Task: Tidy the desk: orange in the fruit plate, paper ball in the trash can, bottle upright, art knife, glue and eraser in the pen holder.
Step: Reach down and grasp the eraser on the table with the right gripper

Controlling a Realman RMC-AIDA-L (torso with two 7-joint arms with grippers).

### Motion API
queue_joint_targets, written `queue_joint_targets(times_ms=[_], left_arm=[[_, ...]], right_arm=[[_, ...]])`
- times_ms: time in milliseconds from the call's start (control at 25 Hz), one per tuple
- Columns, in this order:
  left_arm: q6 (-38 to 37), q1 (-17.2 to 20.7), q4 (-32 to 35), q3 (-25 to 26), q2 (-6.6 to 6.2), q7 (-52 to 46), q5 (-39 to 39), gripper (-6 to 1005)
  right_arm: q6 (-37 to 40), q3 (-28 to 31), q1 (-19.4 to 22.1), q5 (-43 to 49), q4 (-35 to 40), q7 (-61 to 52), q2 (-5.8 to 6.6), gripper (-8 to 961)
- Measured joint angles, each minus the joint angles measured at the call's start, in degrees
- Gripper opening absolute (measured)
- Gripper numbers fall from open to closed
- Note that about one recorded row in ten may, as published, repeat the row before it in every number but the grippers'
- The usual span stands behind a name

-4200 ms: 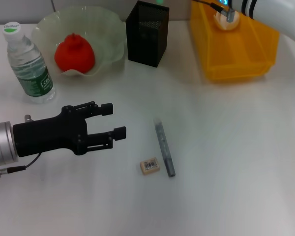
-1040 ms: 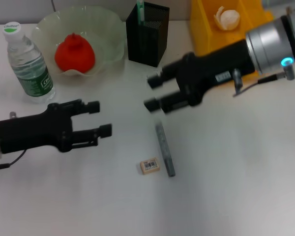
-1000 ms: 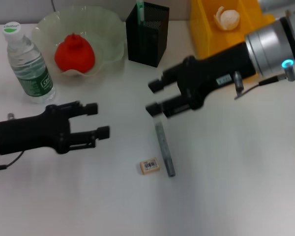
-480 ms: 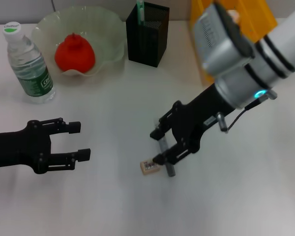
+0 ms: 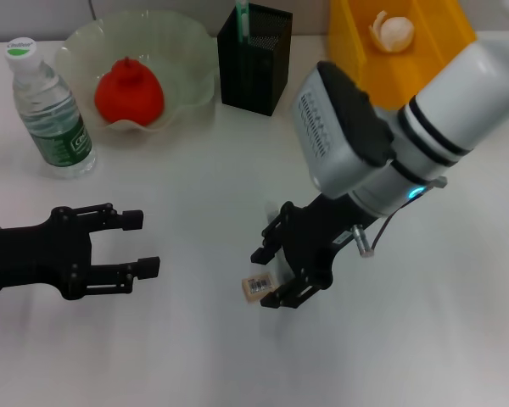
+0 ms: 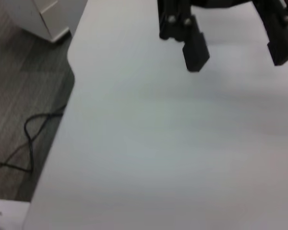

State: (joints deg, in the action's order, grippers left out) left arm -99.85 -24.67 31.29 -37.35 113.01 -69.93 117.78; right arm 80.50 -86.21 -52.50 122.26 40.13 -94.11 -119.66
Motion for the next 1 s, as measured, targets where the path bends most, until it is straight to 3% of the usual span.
queue_joint_targets(times_ms=[280, 1000], left_arm=[[0.00, 0.00, 0.00, 0.22, 0.15, -0.13, 0.00, 792], [0.02, -0.03, -0.01, 0.44, 0.36, -0.14, -0.41, 792]], right_arm=[[-4.75, -6.21, 0.07, -2.75, -0.26, 0.96, -0.12, 606], [-9.65, -11.24, -0.23, -4.61, -1.53, 1.66, -0.22, 471]])
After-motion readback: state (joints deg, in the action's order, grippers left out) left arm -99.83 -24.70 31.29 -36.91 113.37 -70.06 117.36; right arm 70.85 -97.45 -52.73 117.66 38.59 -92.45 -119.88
